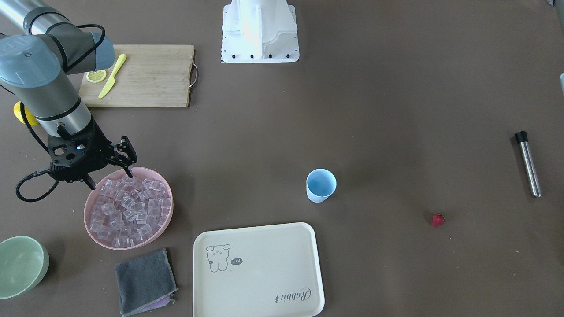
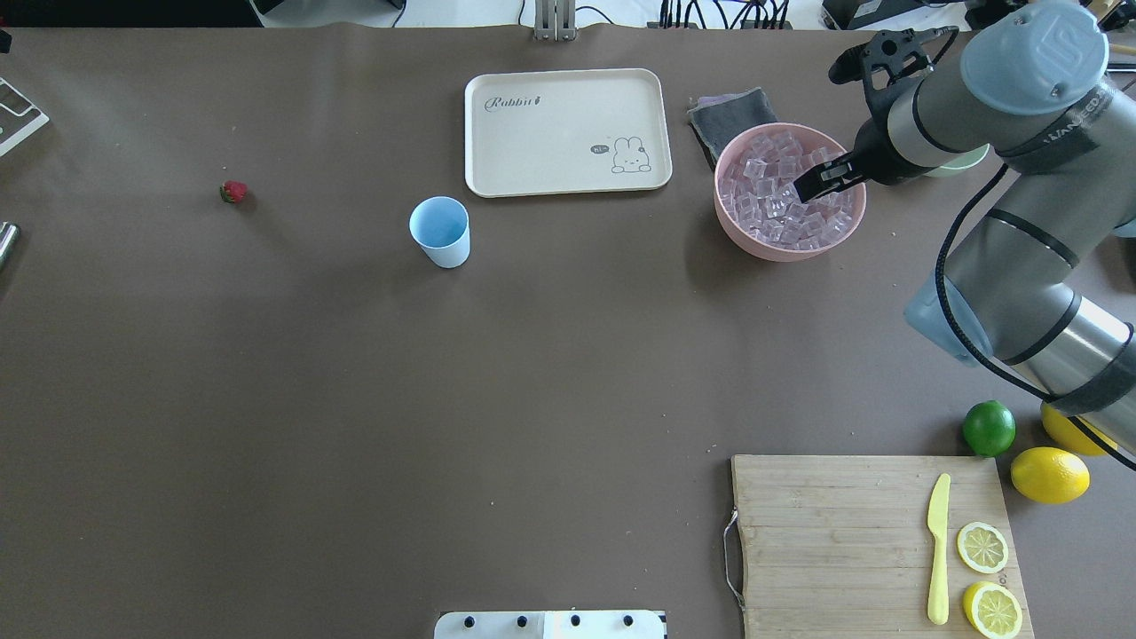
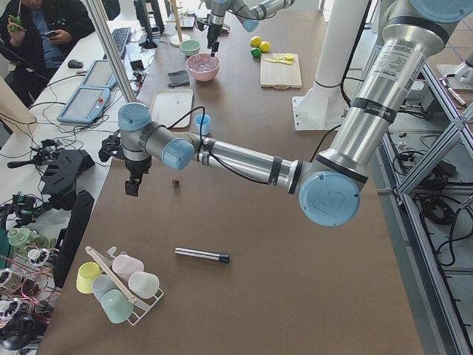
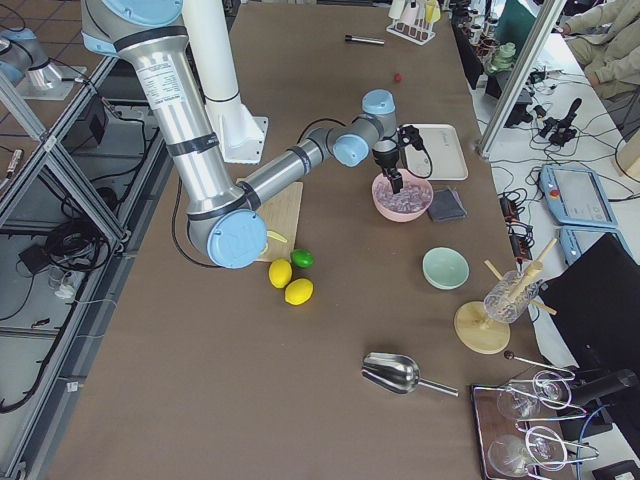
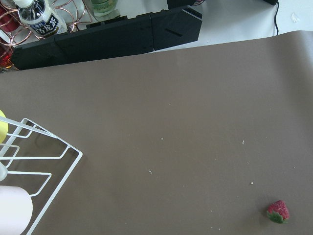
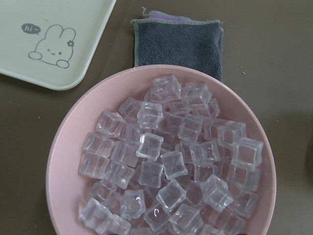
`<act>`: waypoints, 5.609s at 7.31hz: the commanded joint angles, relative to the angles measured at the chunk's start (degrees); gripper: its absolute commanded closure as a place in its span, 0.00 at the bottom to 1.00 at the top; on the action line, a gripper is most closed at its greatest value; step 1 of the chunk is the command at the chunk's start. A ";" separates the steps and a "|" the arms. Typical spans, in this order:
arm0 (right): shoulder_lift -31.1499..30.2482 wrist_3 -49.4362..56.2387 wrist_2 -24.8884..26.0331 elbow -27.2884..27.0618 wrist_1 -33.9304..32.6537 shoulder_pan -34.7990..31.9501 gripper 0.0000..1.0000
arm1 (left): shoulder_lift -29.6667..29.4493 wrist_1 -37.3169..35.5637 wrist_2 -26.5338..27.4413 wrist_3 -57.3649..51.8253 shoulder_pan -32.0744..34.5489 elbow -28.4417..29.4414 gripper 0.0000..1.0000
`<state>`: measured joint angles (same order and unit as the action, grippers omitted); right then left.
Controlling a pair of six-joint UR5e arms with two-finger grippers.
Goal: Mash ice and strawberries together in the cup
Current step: 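Move the right gripper over the pink bowl of ice cubes, then lower the right gripper into the bowl and grasp an ice cube, then carry the ice cube with the right gripper over the light blue cup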
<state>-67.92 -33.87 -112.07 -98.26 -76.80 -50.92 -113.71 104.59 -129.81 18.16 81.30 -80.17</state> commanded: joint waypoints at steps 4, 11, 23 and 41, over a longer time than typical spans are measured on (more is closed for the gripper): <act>4.10 -0.32 1.86 9.65 5.52 0.73 0.21 | 0.16 0.09 0.00 0.03 -0.26 -0.16 0.02; 4.11 -1.20 2.12 10.63 5.61 2.40 0.20 | -0.19 0.09 0.09 0.03 -1.32 0.19 0.02; 3.41 -1.46 4.23 10.02 5.43 2.40 1.00 | 0.25 0.09 0.09 0.03 -1.41 1.24 0.02; 28.44 -6.46 13.17 13.49 10.93 9.51 1.00 | -0.54 1.14 2.55 -0.23 -4.75 -5.97 0.02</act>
<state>-41.94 -39.88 -101.60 -88.85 -69.30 -43.63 -114.27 105.38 -127.25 18.13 76.60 -86.21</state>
